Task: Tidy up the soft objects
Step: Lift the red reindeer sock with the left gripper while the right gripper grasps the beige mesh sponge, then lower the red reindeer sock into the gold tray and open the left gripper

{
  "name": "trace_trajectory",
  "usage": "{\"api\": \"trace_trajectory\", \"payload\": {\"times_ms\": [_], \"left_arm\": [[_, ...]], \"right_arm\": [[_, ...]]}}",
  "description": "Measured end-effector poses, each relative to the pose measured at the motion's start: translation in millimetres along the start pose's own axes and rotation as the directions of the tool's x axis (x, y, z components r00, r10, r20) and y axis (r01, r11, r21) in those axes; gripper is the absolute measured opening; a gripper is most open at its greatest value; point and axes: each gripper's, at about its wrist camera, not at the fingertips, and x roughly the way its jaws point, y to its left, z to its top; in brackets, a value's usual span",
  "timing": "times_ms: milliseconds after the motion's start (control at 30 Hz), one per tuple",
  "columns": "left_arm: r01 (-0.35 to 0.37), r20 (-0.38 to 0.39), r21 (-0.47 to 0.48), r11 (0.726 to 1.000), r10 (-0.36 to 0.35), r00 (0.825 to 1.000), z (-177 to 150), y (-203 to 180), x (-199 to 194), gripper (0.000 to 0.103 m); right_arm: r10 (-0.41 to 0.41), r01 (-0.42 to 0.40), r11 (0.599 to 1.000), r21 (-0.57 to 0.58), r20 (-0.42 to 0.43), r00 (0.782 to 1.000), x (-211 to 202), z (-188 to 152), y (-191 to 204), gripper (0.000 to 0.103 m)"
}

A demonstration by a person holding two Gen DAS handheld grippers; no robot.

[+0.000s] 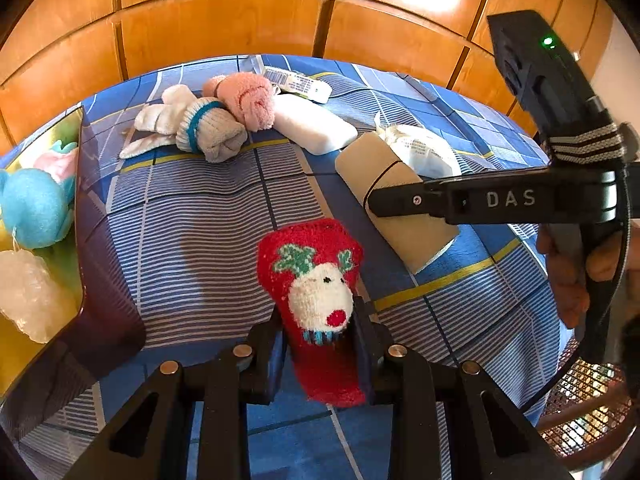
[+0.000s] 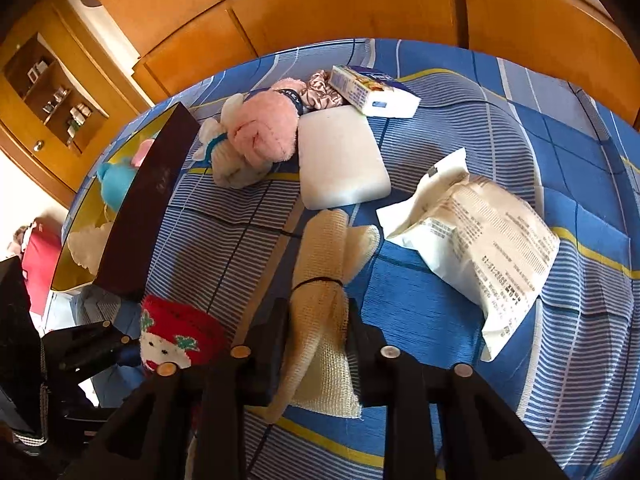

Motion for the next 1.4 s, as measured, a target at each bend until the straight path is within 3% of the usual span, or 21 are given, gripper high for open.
{"api": "trace_trajectory", "payload": {"times_ms": [633, 900, 1133, 1300, 1400], "left_arm": [[-0.043, 0.041, 0.027, 0.999, 0.042, 0.998, -1.7, -5.9, -19.3, 0.024], [-0.05, 0.122, -0.026, 0.998, 0.053, 0.991, 9.6, 0.4, -58.5, 0.024], [-0.009, 0.222, -0.19, 0.982, 0.052, 0.974, 26.0, 48.7, -119.9, 0.024], [-0.041, 0.262, -0.319, 0.947, 0.13, 0.956, 32.9, 109.6, -156.3, 0.024], [-0.106, 0.24, -0.389, 0.915, 0.212, 0.947, 33.5, 151.5, -165.2, 0.024]], "right_arm": [[-0.033, 0.033, 0.999, -0.036, 0.007, 0.999, 2.7, -3.7, 4.2, 0.031], [-0.05, 0.051, 0.997, -0.056, 0.014, 0.999, 4.1, -2.8, 7.2, 0.032], [-0.059, 0.06, 0.996, -0.064, 0.017, 0.998, 5.4, -2.7, 9.2, 0.032], [-0.059, 0.06, 0.996, -0.065, 0.017, 0.998, 5.3, -3.0, 8.8, 0.032], [-0.06, 0.061, 0.996, -0.067, 0.017, 0.998, 5.7, -2.6, 9.1, 0.032]]}}
